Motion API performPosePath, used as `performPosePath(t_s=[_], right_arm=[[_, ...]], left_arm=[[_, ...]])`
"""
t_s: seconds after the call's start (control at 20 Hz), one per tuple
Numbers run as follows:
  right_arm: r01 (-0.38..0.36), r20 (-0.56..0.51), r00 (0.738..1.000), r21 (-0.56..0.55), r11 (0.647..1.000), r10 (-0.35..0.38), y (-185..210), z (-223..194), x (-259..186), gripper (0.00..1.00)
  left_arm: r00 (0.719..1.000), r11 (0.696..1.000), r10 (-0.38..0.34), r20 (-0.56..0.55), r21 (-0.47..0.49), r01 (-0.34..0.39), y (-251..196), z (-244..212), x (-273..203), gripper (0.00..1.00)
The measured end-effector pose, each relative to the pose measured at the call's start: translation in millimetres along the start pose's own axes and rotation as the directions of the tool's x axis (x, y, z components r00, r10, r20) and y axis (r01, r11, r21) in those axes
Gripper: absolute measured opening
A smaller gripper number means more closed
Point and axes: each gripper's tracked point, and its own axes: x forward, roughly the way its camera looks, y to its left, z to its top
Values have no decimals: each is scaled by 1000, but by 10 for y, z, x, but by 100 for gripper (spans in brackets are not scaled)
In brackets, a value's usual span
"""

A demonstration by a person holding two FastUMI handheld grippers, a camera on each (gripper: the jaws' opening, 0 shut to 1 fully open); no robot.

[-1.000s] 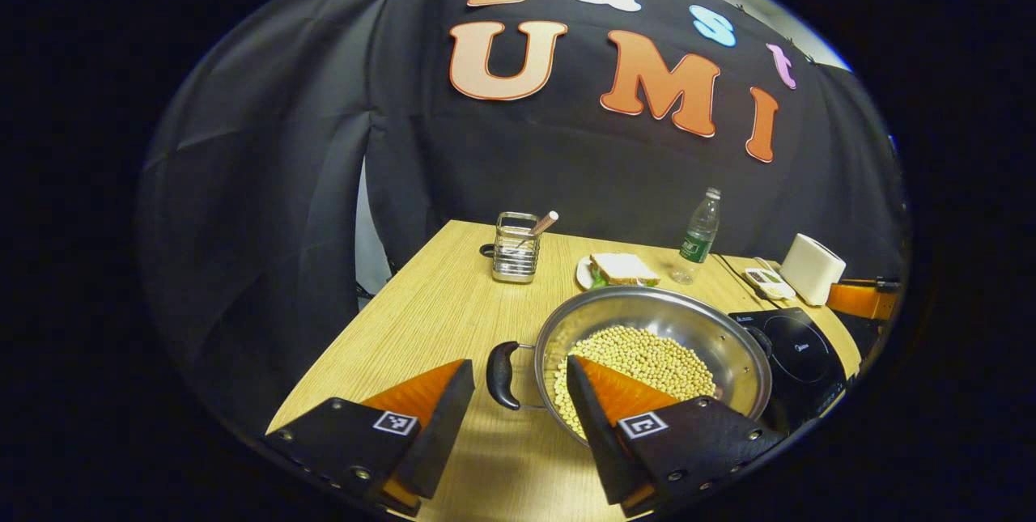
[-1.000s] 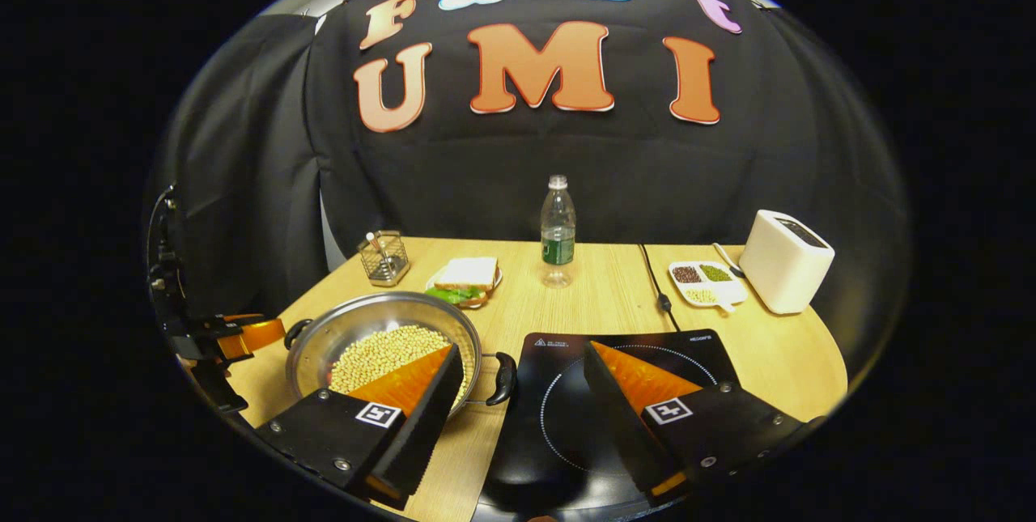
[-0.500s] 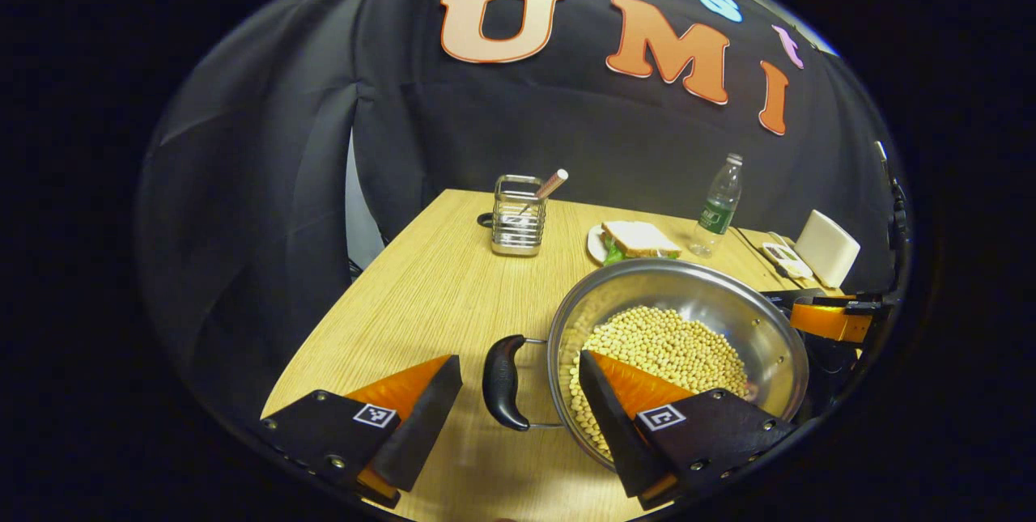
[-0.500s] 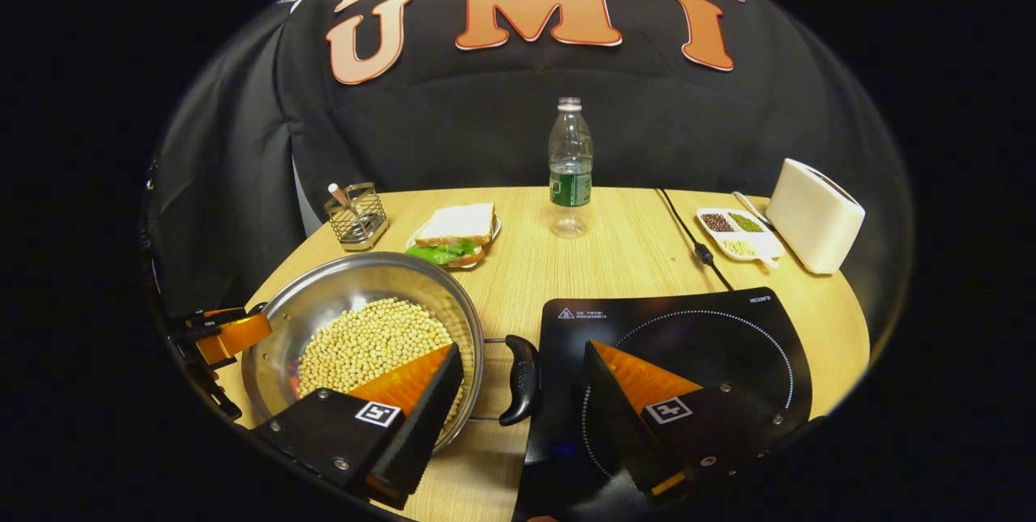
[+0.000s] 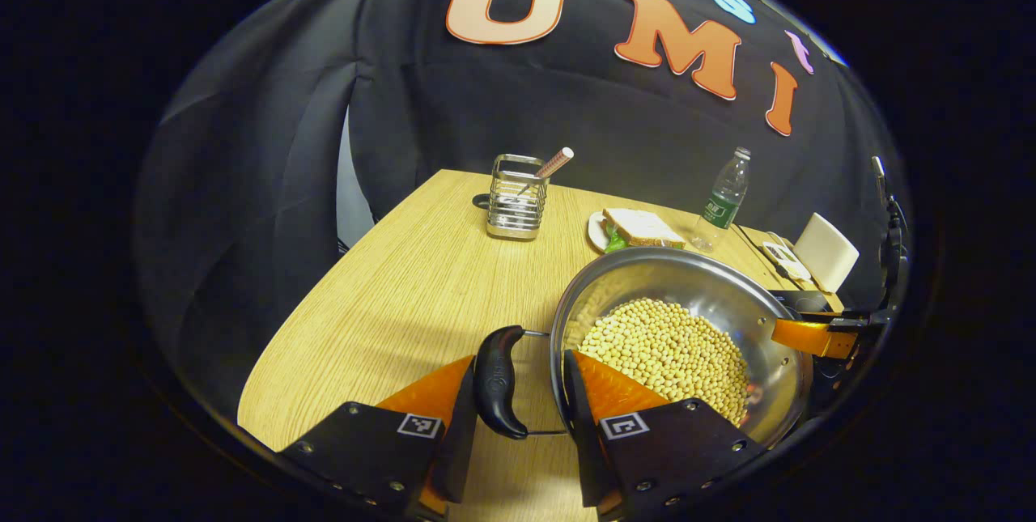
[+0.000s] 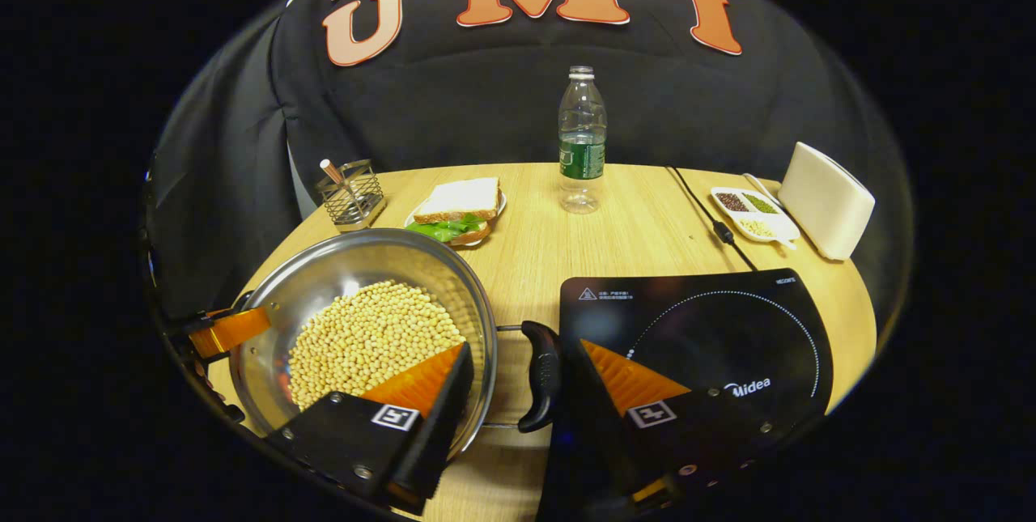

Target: First push the handle of the pot to place it horizontally, then grasp the pot with both hands and set it on the induction cooktop.

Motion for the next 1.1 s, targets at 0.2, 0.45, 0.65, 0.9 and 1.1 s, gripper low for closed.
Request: performPosePath(t_s=[0.2,0.45,0.65,0.9,1.1], right_arm=[[-6,-13,1000,29,1000,7,4,48,-85,49],[-24,51,998,39,999,22,-110,224,-375,47],[-26,79,997,53,998,21,-276,323,-572,47],[-25,101,995,60,998,19,-497,377,-827,47],[-12,120,993,75,997,3,-744,424,-999,47]], left_arm=[[999,999,35,-17,-22,-35,-58,2,-67,46],[998,999,43,47,8,-44,-169,164,-470,45],[997,999,35,69,18,-37,-374,300,-640,46],[996,999,28,83,30,-31,-662,428,-842,45],[996,1000,1,87,31,-4,-933,467,-923,45]])
